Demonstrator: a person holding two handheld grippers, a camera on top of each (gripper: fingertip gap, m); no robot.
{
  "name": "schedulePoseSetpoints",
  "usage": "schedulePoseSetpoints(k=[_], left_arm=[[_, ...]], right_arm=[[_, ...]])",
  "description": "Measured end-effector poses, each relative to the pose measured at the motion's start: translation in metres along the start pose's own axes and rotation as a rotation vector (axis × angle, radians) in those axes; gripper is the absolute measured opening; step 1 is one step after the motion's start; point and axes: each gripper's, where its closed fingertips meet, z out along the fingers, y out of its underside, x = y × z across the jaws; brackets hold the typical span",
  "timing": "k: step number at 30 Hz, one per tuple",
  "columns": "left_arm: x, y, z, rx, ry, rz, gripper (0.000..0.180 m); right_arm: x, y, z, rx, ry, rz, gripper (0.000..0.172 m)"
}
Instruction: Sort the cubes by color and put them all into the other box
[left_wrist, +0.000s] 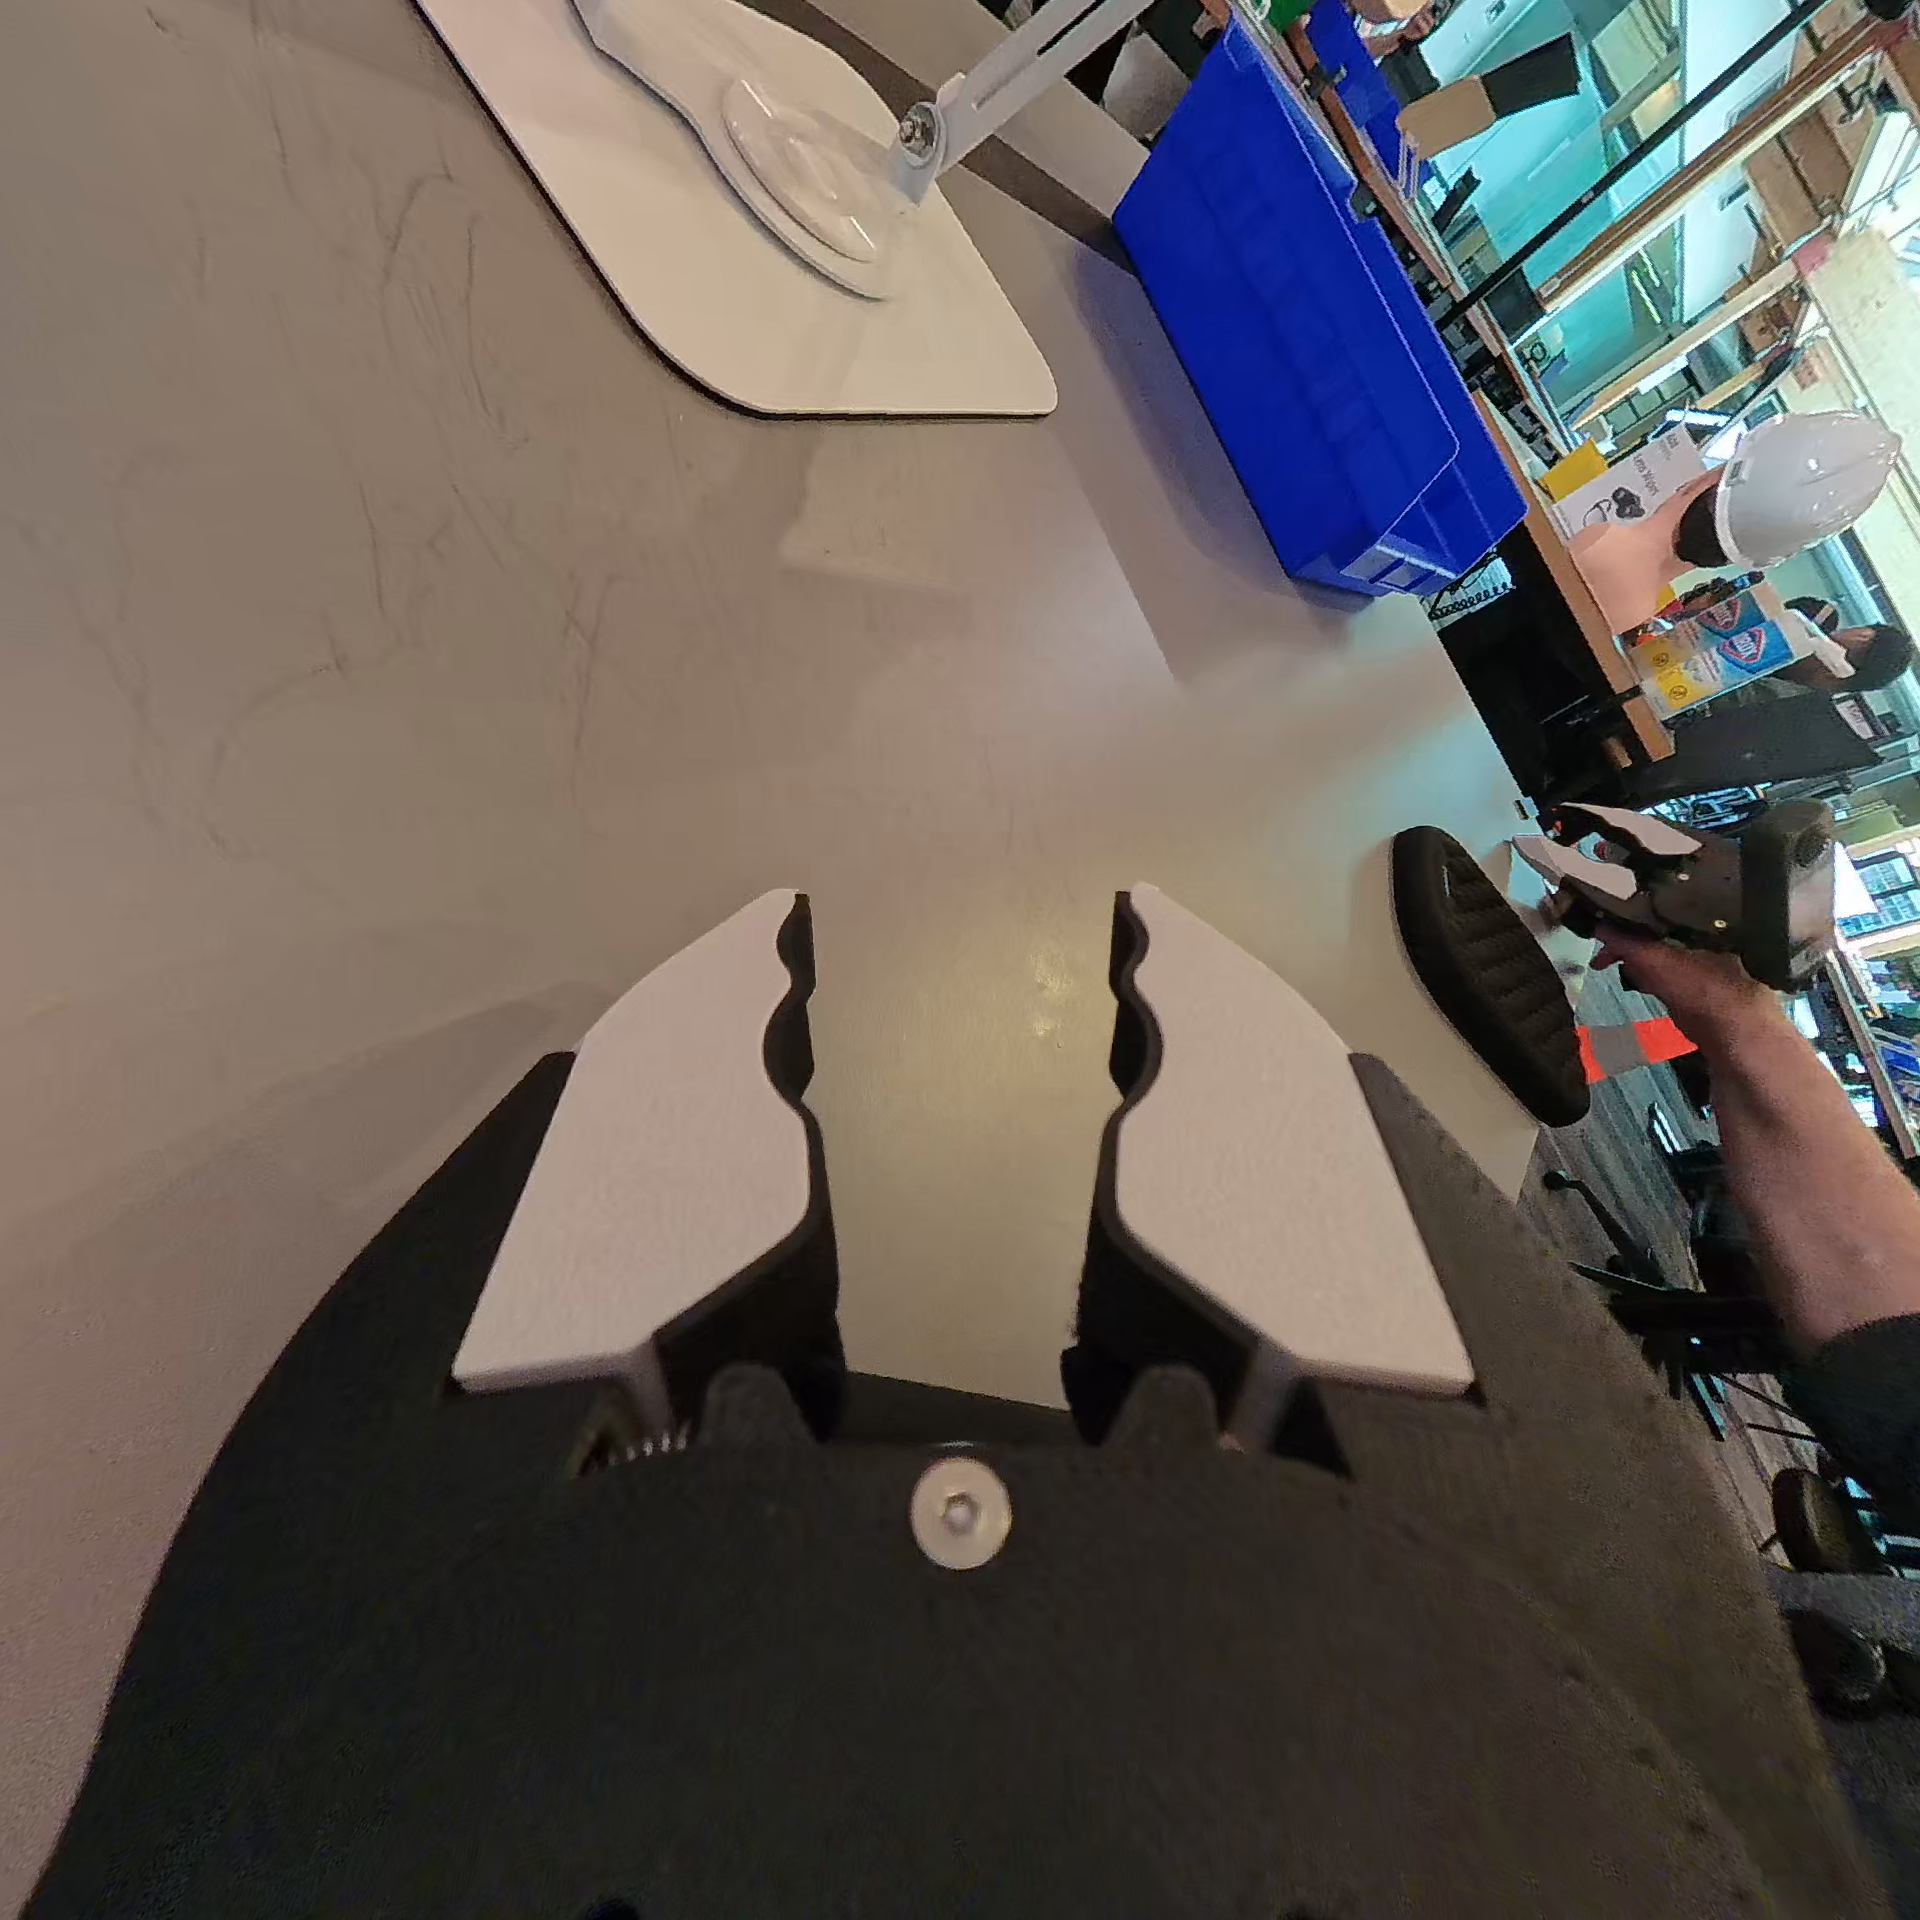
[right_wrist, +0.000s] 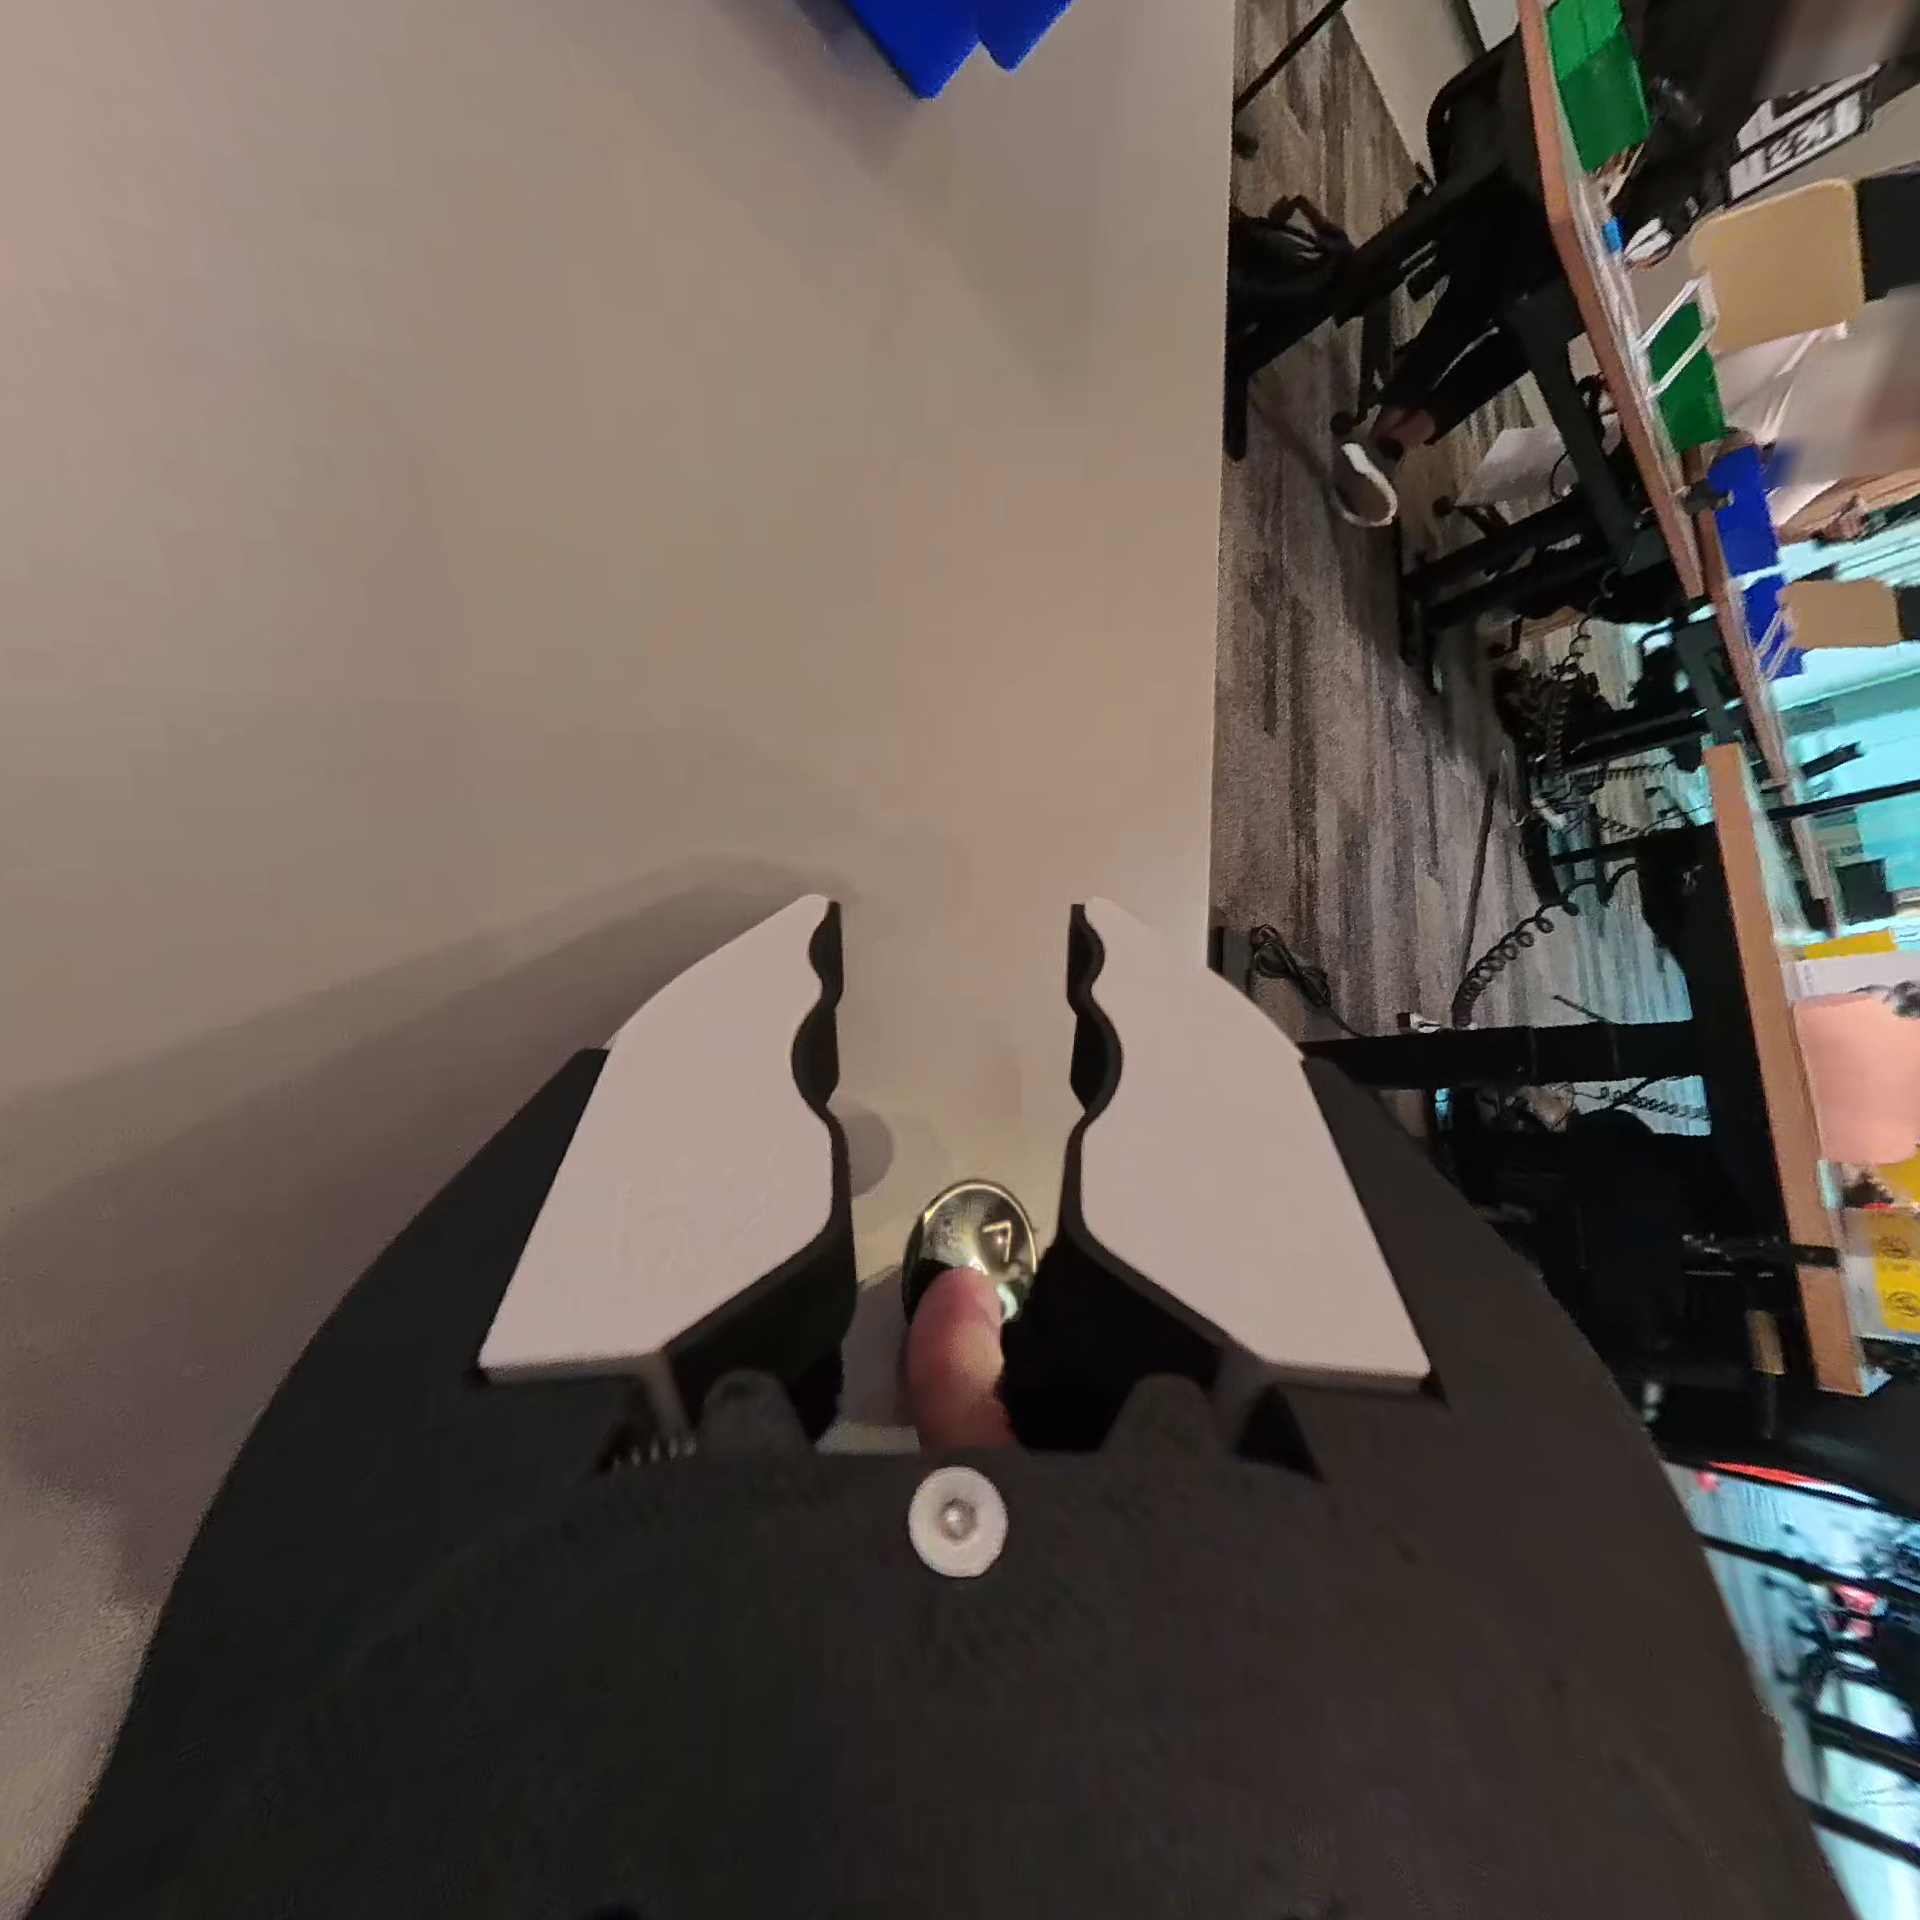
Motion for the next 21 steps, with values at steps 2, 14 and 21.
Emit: schedulePoseSetpoints(k=[2,14,21], left_arm=[[0.001,-0.001,0.0,0.003,0.006,-0.001,0.056],[0.006,-0.011,-0.006,0.041,0.027,-0.023,0.061],[0.012,-0.021,-0.017,0.119,0.015,-0.014,0.065]], right_arm=[[0.001,-0.002,0.002,-0.013,-0.023,0.018,0.044],[0.01,-0.003,0.0,-0.048,0.013,0.052,0.047],[0.022,0.0,-0.001,-0.09,0.083,0.054,0.043]])
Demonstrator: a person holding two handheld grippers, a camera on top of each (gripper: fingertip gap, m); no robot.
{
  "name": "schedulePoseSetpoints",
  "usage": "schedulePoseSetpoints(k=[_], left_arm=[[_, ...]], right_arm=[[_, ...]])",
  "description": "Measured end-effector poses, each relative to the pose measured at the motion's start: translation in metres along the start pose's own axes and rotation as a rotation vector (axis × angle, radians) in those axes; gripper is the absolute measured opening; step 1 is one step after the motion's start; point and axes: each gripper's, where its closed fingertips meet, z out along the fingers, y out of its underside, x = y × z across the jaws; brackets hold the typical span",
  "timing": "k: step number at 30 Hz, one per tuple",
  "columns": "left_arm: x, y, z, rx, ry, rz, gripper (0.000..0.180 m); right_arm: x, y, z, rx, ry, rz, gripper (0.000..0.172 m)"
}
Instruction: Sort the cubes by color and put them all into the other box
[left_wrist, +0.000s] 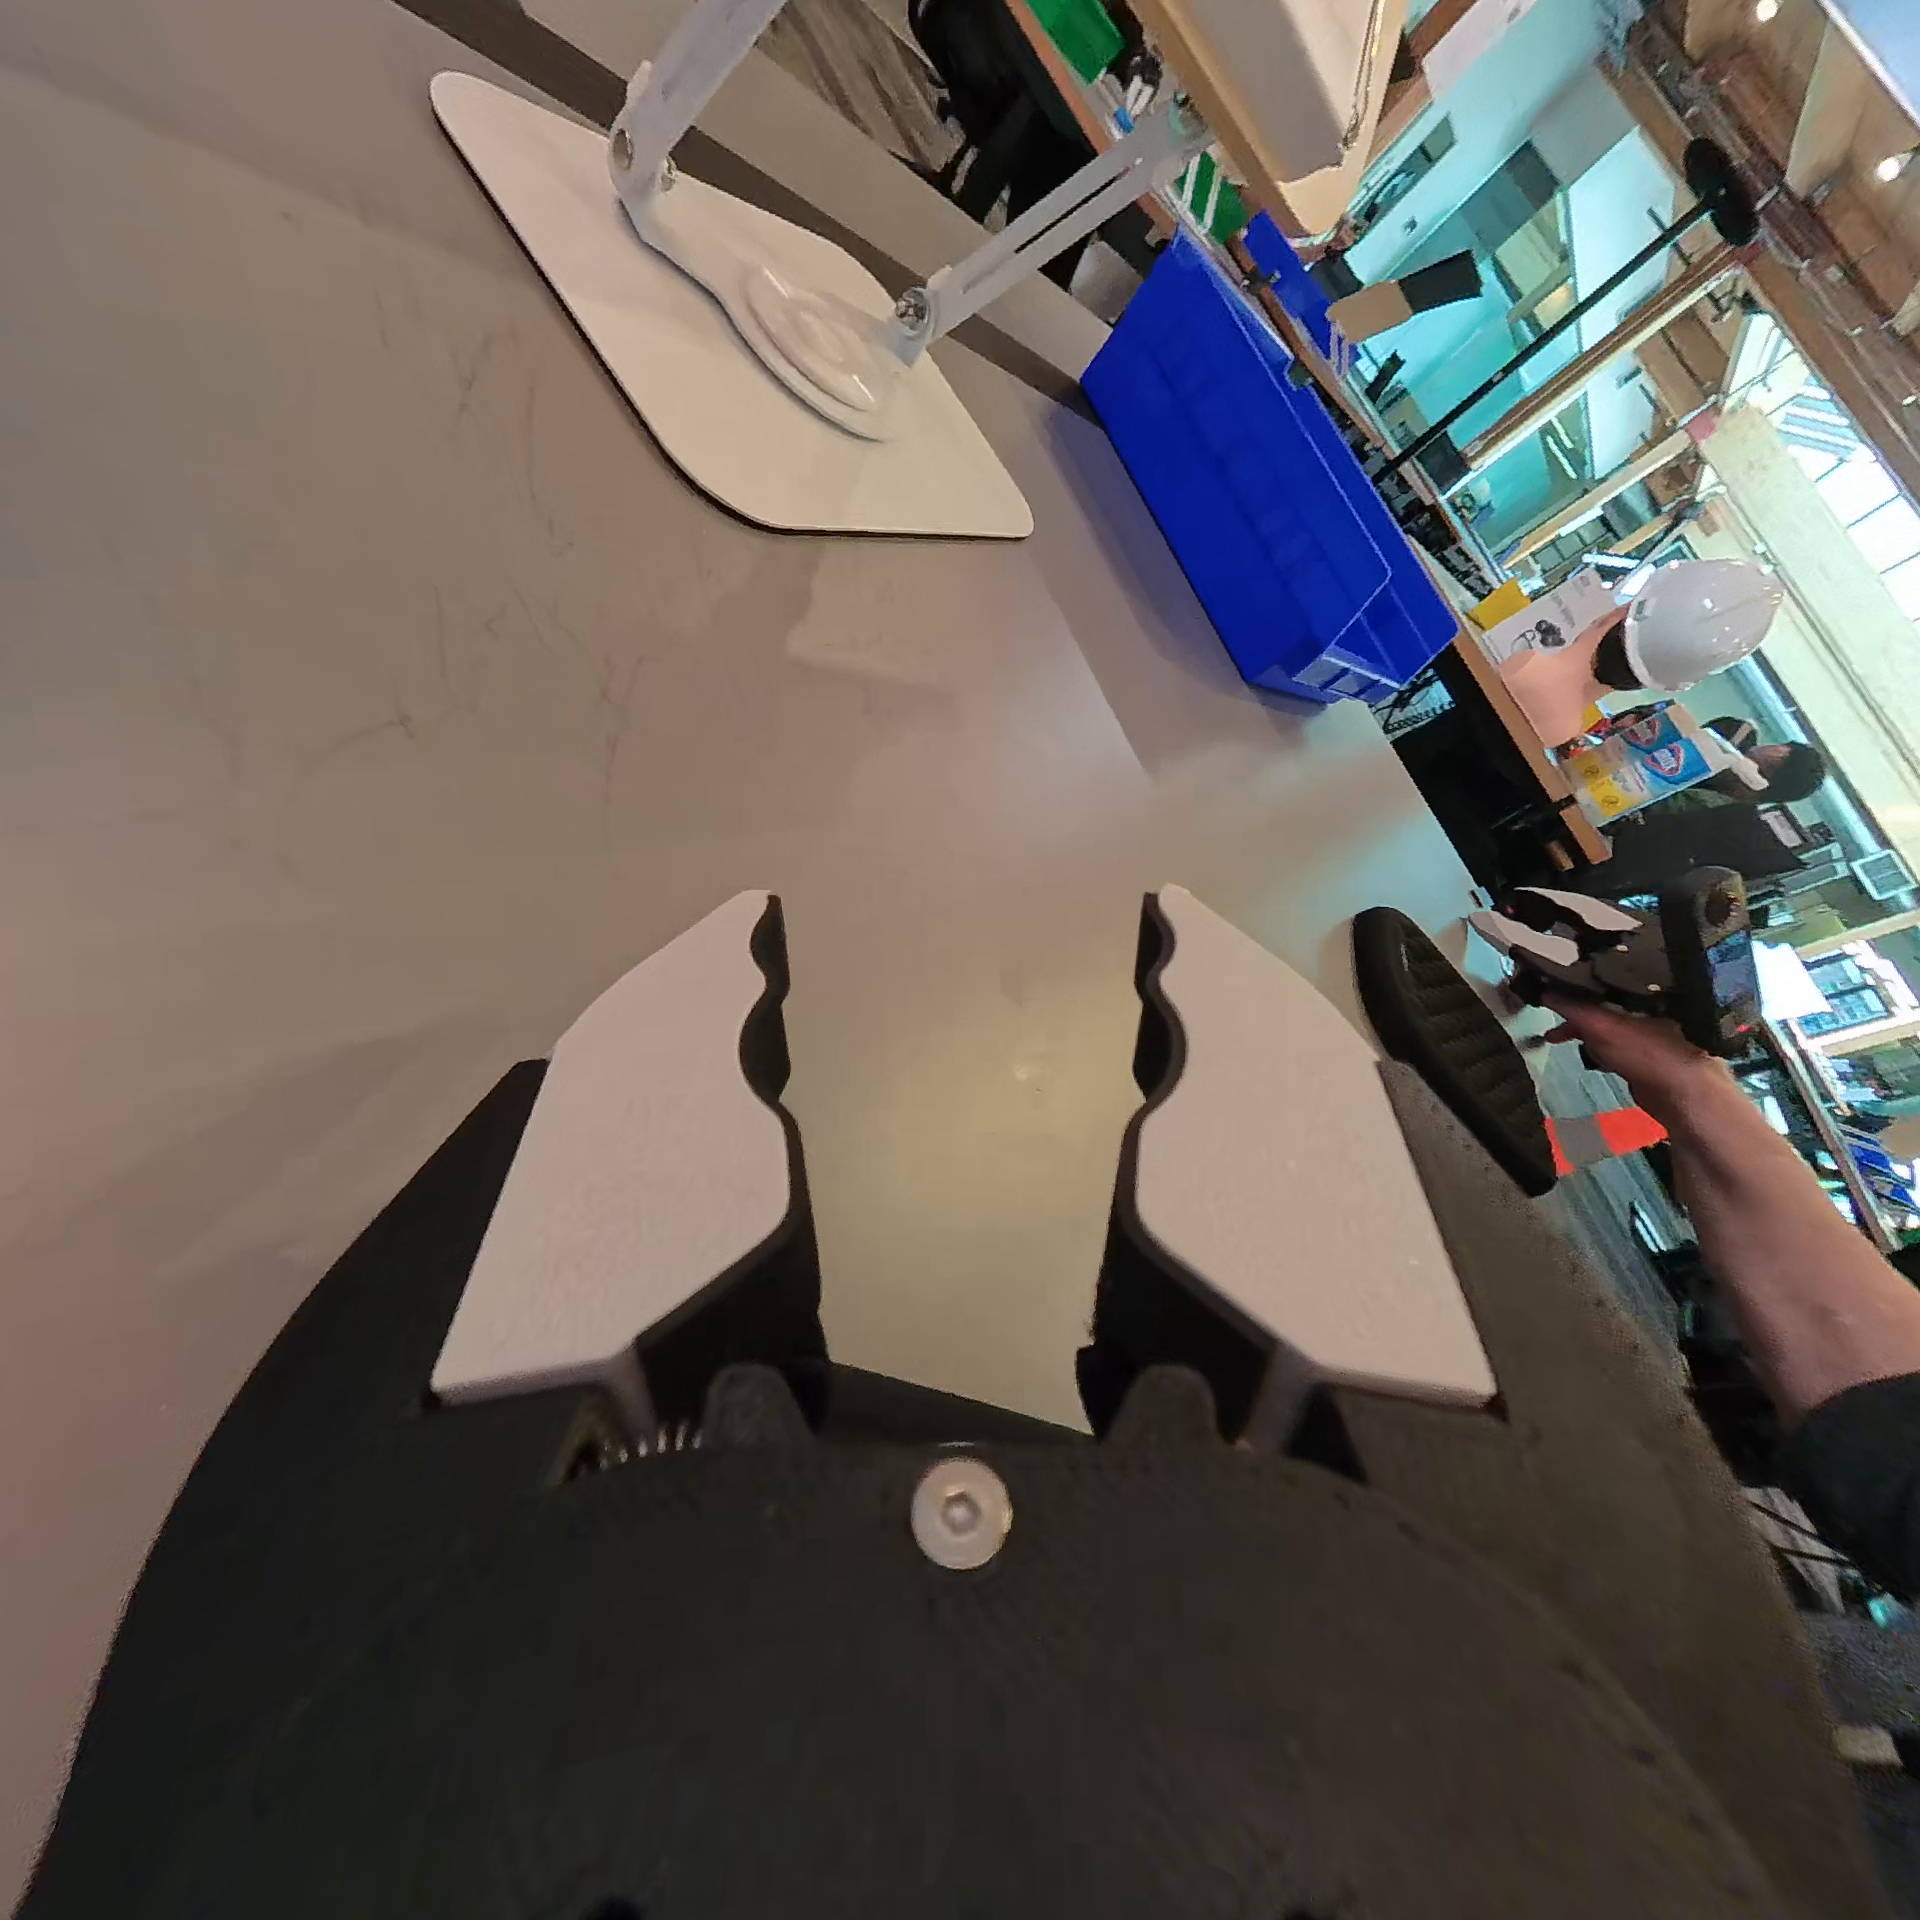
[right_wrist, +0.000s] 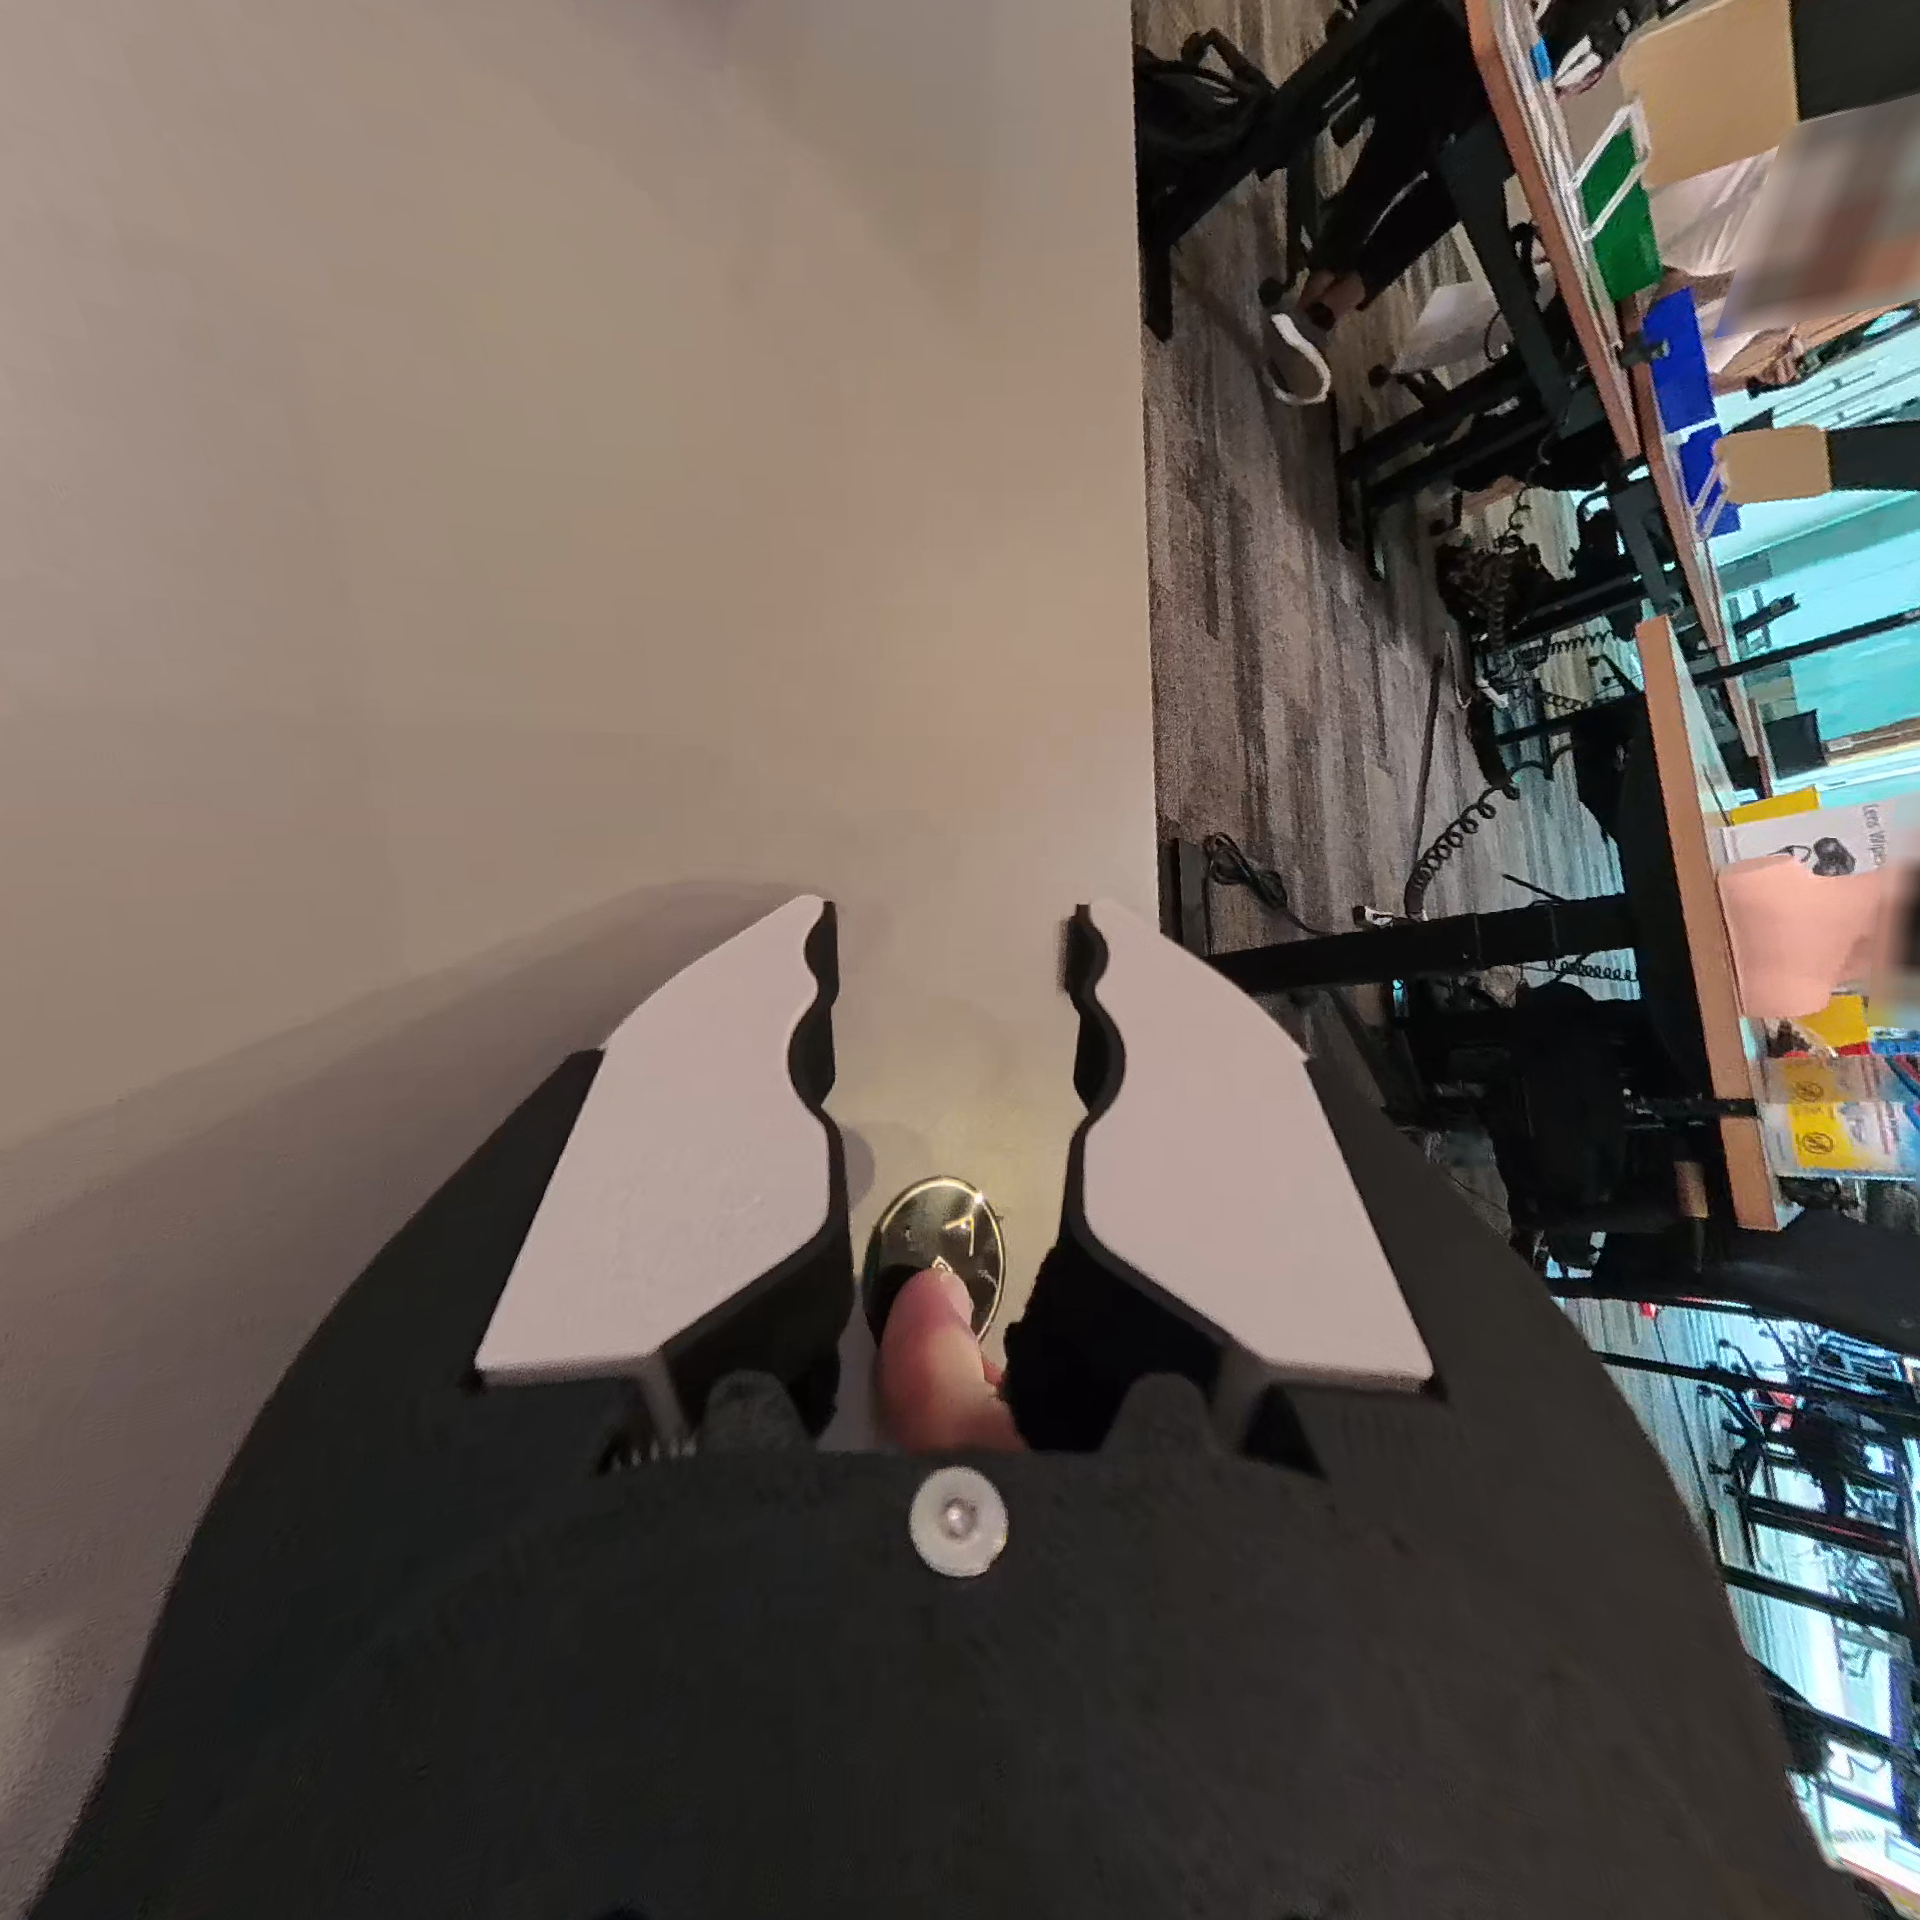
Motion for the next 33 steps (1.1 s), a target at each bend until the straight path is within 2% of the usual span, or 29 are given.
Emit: schedulePoseSetpoints(k=[6,12,19,23,33], left_arm=[[0.005,-0.003,-0.002,0.002,-0.014,0.009,0.049],[0.004,-0.001,0.001,-0.039,-0.075,0.026,0.037],[-0.001,0.003,0.006,-0.118,-0.147,-0.014,0.045],[-0.001,0.004,0.007,-0.158,-0.155,-0.04,0.052],[-0.004,0.004,0.007,-0.224,-0.23,-0.085,0.039]], right_arm=[[0.007,0.0,-0.003,-0.027,0.047,0.002,0.04],[0.007,-0.005,-0.005,-0.061,0.091,-0.065,0.027],[0.014,-0.004,-0.006,-0.138,0.047,-0.001,0.02],[0.02,-0.004,-0.007,-0.161,0.016,0.06,0.022],[0.025,-0.01,-0.012,-0.195,-0.046,0.06,0.012]])
